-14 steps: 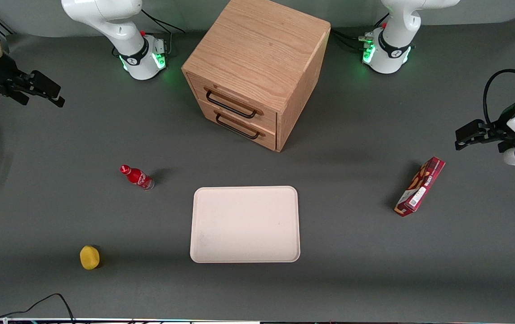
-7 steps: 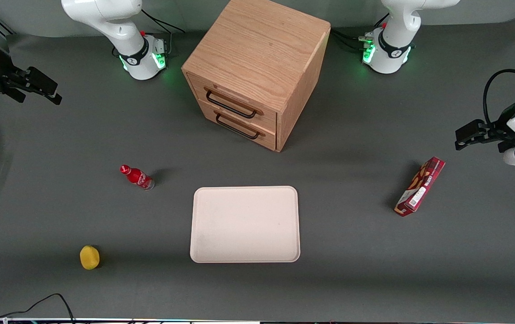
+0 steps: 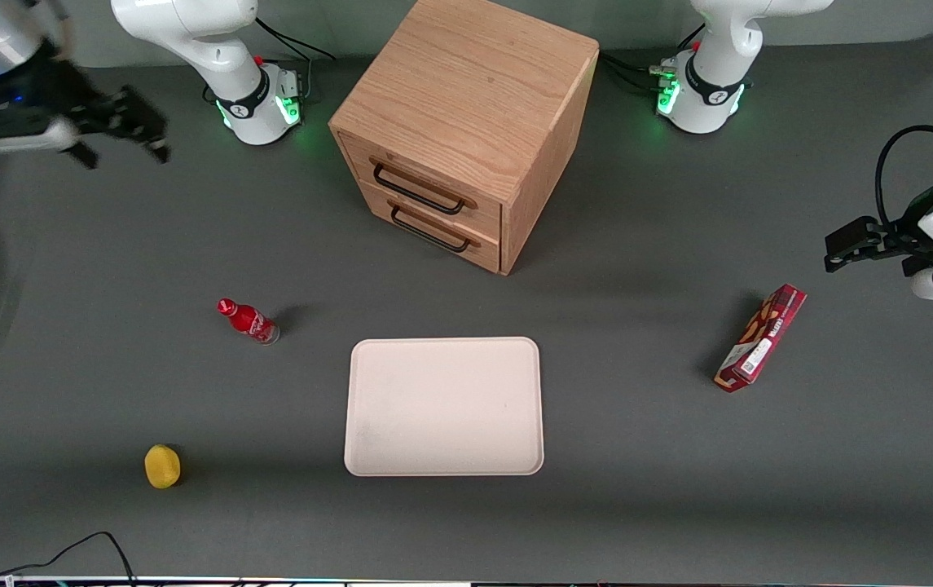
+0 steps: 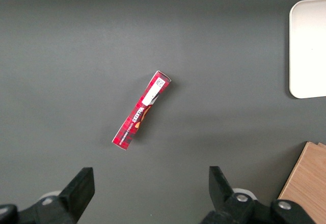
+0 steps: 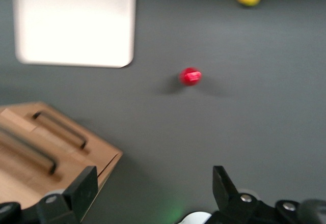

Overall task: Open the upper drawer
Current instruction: 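Move the right gripper toward the upper drawer's black handle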

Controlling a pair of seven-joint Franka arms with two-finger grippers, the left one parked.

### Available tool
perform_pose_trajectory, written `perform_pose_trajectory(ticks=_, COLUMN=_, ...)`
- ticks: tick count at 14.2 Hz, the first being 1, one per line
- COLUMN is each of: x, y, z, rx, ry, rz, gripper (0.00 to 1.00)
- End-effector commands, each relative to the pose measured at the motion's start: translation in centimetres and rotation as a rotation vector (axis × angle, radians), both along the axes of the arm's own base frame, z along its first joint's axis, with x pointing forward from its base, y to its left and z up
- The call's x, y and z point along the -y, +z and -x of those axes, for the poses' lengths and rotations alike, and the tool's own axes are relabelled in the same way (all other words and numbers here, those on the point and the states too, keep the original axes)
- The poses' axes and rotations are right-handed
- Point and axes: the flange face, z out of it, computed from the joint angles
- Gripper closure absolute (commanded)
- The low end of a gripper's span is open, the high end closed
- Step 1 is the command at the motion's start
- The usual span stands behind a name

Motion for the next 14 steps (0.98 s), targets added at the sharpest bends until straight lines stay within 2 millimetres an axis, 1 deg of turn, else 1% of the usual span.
perform_pose_trajectory(ticks=1, x=-4.9, y=0.1, z=0.9, rx=-0.049, ry=0.099, rz=-0.089, gripper=0.00)
perform_pose_trajectory(ticks=2, x=-5.7, y=-0.4, z=0.3, rx=-0.067, ry=0.123, rz=-0.108, gripper=0.00)
perform_pose_trajectory(ticks=3, x=-7.0, y=-0.8, z=0.3, rx=-0.078, ry=0.180, rz=-0.129, gripper=0.00)
perform_pose_trajectory(ticks=4, x=-8.4, y=-1.0, z=0.4, rx=-0.079, ry=0.284, rz=-0.177, gripper=0.00)
perform_pose_trajectory(ticks=5, x=-9.2, y=-1.2, z=0.4, rx=-0.084, ry=0.387, rz=-0.239, gripper=0.00)
perform_pose_trajectory(ticks=8, x=-10.6, y=-3.8, z=-1.0, rx=-0.128, ry=0.582, rz=-0.384, gripper=0.00)
perform_pose_trajectory(ticks=9, x=-10.9, y=-5.0, z=-1.6, rx=-0.144, ry=0.626, rz=-0.404, gripper=0.00)
perform_pose_trajectory(ticks=11, x=-11.9, y=-8.3, z=-2.6, rx=-0.187, ry=0.755, rz=-0.478, gripper=0.00)
perform_pose_trajectory(ticks=12, x=-12.3, y=-10.4, z=-3.2, rx=-0.210, ry=0.806, rz=-0.502, gripper=0.00)
perform_pose_trajectory(ticks=13, x=-12.9, y=-12.1, z=-3.7, rx=-0.224, ry=0.827, rz=-0.520, gripper=0.00)
perform_pose_trajectory(ticks=14, x=-13.4, y=-13.1, z=-3.8, rx=-0.235, ry=0.825, rz=-0.533, gripper=0.00)
